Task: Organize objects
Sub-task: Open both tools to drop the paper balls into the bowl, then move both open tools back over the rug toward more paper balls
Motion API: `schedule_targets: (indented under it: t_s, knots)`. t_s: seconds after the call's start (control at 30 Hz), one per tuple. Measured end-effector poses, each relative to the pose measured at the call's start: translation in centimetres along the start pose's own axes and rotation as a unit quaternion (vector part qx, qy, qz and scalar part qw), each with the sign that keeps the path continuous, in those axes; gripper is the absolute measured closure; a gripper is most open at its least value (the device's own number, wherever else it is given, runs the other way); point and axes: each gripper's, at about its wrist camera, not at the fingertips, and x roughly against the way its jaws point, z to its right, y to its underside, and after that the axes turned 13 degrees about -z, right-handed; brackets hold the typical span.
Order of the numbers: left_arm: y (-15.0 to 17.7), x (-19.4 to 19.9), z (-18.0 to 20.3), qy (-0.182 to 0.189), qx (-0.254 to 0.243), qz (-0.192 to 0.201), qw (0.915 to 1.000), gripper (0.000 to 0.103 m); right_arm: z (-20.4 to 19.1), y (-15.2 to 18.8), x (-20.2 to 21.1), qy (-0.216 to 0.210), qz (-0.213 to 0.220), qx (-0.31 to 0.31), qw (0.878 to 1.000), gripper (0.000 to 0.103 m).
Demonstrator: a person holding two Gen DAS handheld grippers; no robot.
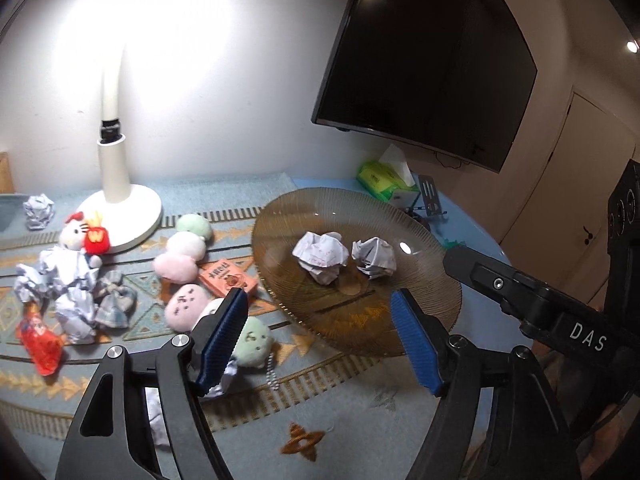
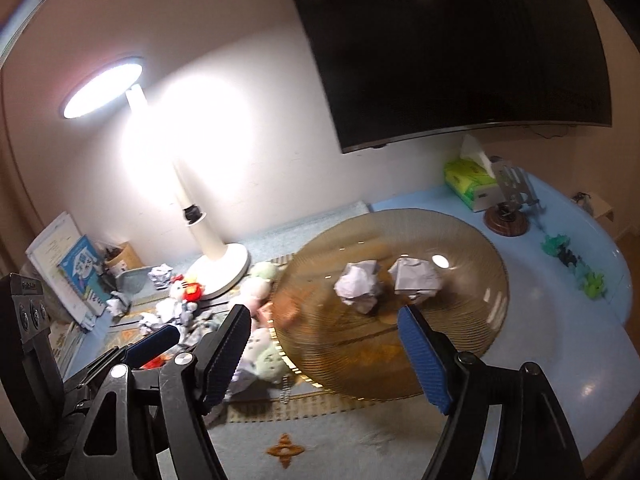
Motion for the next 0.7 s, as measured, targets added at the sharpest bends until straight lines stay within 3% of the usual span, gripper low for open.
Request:
schedule_targets:
  t_s: [0.1,0.13,0.17,0.23,0.3,0.37,0.43,0.5,0.57,0.7]
  knots:
    - [1.6,3.7,-2.3,-0.029,0.006,0.027,0.9992,0.03,-3.4,1.0,0.2,-0.037,0.001,0.025,0.999,0.026]
    - [2.2,5.0,-3.3,-0.045,0.011,0.037,0.9982,0.023,-4.7,1.5,0.0,-0.042,0.0,0.035,0.999,0.022]
    - [2.9,6.2,-4.4,-0.063,0.018,0.048,0.9967,0.01,-5.9,2.1,-0.2,-0.042,0.002,0.045,0.998,0.014]
    - [4.4,8.5,-7.0,-0.106,0.032,0.077,0.9909,0.0,-8.0,3.6,-1.1,-0.043,0.012,0.061,0.997,0.008]
    - [5.8,10.3,-9.7,-0.167,0.047,0.093,0.9804,0.0,-9.6,5.5,-2.4,-0.026,0.043,0.082,0.995,0.006]
    - [7.2,11.1,-12.8,-0.237,0.057,0.098,0.9647,0.0,-10.5,7.3,-4.6,-0.015,0.056,0.099,0.993,0.006]
    - [8.2,10.7,-16.4,-0.285,0.078,0.087,0.9514,0.0,-10.7,7.7,-7.3,-0.014,0.021,0.084,0.996,0.006]
    - [9.1,9.7,-20.0,-0.294,0.114,0.069,0.9466,0.001,-10.4,7.6,-9.2,-0.032,-0.008,0.058,0.998,0.006]
    - [10.0,9.1,-22.9,-0.278,0.151,0.06,0.9467,0.001,-10.7,7.8,-10.0,-0.035,-0.005,0.05,0.998,0.006]
    - [11.5,7.3,-25.3,-0.268,0.196,0.047,0.942,0.001,-11.7,9.1,-11.2,0.035,0.03,0.054,0.998,0.002]
